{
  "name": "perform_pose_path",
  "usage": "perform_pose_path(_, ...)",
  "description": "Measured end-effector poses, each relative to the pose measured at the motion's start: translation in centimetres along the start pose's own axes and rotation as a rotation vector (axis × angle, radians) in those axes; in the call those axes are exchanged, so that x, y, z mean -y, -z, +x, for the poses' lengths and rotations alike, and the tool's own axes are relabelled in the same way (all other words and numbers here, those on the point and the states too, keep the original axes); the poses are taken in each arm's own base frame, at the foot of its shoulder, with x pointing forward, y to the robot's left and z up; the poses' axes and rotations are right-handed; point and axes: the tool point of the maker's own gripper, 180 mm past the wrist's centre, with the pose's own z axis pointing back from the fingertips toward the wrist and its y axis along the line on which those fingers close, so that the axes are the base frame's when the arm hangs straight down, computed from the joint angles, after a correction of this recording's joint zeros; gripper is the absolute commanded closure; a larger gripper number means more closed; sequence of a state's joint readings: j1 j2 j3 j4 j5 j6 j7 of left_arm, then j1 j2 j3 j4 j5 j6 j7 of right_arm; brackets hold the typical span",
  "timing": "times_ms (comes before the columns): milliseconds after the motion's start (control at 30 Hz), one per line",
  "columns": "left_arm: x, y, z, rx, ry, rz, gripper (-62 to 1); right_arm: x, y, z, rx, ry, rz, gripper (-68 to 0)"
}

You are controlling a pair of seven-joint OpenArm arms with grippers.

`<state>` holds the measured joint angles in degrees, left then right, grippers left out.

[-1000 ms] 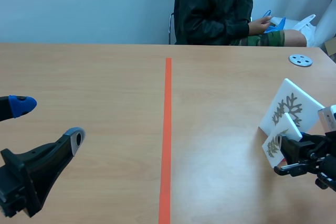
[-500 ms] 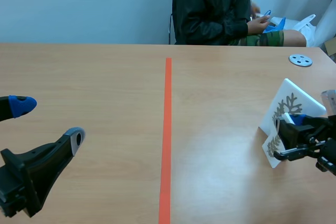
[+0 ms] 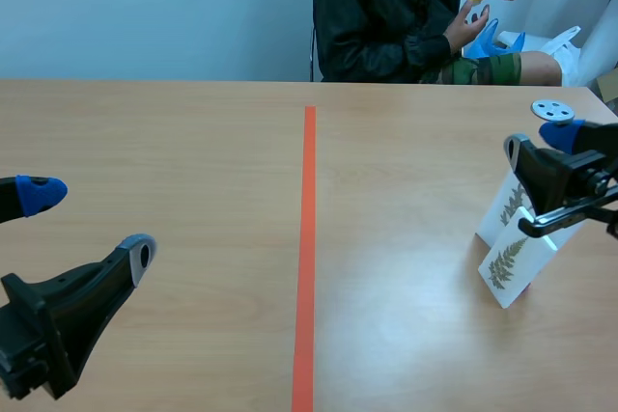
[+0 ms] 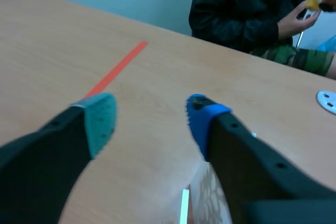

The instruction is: Sort the leaf by its shape. The table is split by an orange tape line. A compound leaf with several leaflets goes to the left side, a simple leaf with one blade goes to the right side. Return to the home posture when a red brick is placed on the table.

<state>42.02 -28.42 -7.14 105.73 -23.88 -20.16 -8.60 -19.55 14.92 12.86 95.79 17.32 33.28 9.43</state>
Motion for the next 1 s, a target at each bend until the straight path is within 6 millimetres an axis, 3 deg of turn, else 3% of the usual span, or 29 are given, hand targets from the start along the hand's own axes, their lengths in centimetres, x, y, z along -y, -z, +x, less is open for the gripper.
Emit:
perform_pose_path(100, 0.0, 0.0, 0.0, 0.000, 0.000, 0.000, -62.3, -0.5, -0.2, 0.1, -0.035, -0.013, 0.010, -57.7)
perform_pose_path(233, 0.0, 0.0, 0.0, 0.000, 0.000, 0.000, -62.3, -0.9, -0.2, -0.3, -0.061, -0.007, 0.033, -67.9)
perform_pose_path(367, 0.0, 0.0, 0.0, 0.000, 0.000, 0.000, -62.3, -2.5, -0.3, -0.1, -0.056, 0.078, 0.118, -67.9)
perform_pose_path(633, 0.0, 0.0, 0.0, 0.000, 0.000, 0.000, -62.3, -3.6, -0.3, -1.2, -0.124, 0.145, 0.167, -67.9)
perform_pose_path(1000, 0.0, 0.0, 0.0, 0.000, 0.000, 0.000, -62.3, -10.9, -0.4, -2.7, -0.212, 0.130, 0.461, -67.9)
